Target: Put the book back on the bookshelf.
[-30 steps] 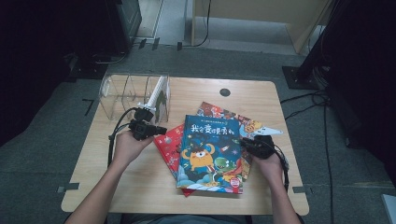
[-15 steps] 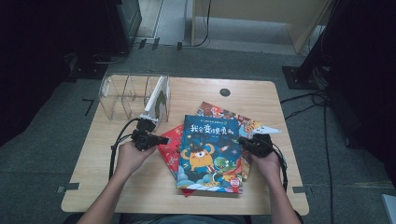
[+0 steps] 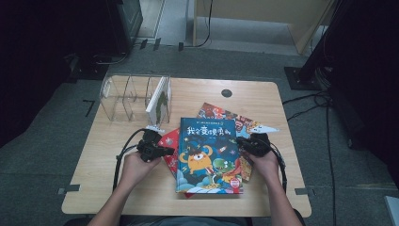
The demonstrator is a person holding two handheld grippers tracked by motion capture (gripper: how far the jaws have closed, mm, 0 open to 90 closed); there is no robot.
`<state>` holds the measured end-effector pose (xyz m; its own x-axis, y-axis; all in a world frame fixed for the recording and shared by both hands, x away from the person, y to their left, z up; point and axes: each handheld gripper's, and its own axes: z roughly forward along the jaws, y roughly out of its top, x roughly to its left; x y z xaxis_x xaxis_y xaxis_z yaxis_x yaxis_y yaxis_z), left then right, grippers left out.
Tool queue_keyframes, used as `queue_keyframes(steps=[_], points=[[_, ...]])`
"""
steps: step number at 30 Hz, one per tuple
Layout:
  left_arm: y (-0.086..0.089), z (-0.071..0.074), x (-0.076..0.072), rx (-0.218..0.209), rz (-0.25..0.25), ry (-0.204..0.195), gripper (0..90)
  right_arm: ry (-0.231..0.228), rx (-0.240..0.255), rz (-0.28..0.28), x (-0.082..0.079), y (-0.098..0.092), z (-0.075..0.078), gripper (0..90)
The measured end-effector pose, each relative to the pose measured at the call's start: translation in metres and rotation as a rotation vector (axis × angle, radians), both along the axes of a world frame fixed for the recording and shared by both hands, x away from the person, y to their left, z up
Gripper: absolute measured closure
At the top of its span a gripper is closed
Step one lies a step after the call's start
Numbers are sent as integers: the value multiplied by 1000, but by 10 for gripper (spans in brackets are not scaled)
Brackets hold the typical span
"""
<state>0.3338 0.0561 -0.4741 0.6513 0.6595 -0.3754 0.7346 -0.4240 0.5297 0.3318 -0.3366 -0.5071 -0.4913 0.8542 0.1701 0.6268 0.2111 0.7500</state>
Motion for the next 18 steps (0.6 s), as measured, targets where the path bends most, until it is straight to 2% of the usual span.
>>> queue_keyframes(steps=[8, 18], points=[[-5, -8, -8, 10, -18, 10, 900, 3, 2, 16, 3, 5, 0, 869], [-4, -10, -15, -7, -1, 15, 900, 13, 8, 26, 7, 8, 1, 881]])
